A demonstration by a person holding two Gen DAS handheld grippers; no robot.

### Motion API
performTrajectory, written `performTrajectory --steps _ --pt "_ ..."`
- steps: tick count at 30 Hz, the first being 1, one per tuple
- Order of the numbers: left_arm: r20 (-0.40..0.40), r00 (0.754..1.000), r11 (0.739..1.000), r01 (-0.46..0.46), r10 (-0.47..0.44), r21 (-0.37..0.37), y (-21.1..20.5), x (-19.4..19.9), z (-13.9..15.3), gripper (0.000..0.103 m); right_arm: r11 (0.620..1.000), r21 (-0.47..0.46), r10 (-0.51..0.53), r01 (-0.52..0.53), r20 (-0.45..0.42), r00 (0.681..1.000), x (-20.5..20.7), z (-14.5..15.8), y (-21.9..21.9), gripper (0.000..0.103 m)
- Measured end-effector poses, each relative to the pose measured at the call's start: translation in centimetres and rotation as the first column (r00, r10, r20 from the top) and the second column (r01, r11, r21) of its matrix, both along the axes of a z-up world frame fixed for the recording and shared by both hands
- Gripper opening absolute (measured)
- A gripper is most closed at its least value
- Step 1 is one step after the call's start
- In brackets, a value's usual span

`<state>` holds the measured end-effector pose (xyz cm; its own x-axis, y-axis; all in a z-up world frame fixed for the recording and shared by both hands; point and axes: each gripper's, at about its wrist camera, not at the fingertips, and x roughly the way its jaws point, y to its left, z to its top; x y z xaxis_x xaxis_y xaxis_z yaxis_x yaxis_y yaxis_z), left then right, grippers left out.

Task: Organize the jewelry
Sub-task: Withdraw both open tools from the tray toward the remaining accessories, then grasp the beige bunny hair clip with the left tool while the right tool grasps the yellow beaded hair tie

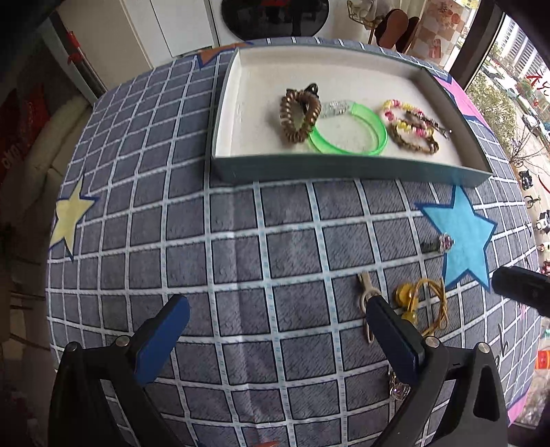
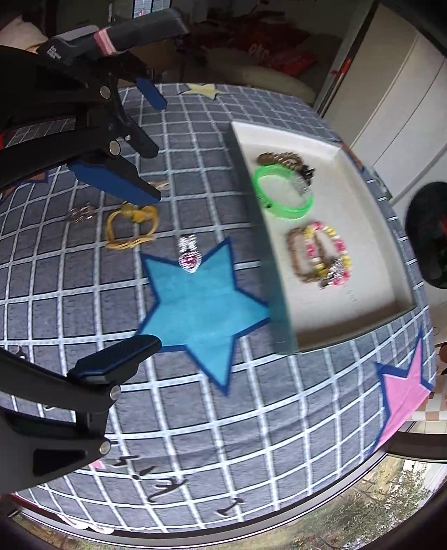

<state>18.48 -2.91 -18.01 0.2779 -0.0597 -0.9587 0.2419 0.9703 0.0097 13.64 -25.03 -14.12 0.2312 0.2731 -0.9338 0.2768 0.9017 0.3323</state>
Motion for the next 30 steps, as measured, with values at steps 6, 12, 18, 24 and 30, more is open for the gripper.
performTrajectory --steps 6,12,18,24,30 --pt "-0.039 0.999 0.998 0.0 -0.002 -0.06 -0.1 -0.1 -0.9 0.103 0.997 -0.067 0.043 -0.045 -0.03 0.999 -1.0 -1.3 1.3 0.08" --pt "-0.048 0.998 0.997 0.041 -0.045 -0.071 -1.4 0.2 -1.7 0.103 0.986 -0.14 0.085 -0.09 -0.038 0.996 -1.4 -1.9 2.3 0.08" --pt "-0.067 0.997 0.998 0.044 -0.047 -0.045 -2.3 0.6 -3.2 0.103 0.981 -0.161 0.106 -0.112 -0.045 0.993 -1.9 -2.6 2.9 0.08" --pt "-0.055 0.998 0.999 0.032 -0.033 -0.028 -2.6 0.8 -3.8 0.103 0.977 -0.17 0.123 -0.129 -0.044 0.991 -1.9 -3.1 3.8 0.08" --pt "-0.057 0.998 0.999 0.027 -0.029 -0.03 -1.4 1.2 -3.8 0.103 0.972 -0.182 0.144 -0.149 -0.042 0.989 -1.0 -3.9 5.6 0.08"
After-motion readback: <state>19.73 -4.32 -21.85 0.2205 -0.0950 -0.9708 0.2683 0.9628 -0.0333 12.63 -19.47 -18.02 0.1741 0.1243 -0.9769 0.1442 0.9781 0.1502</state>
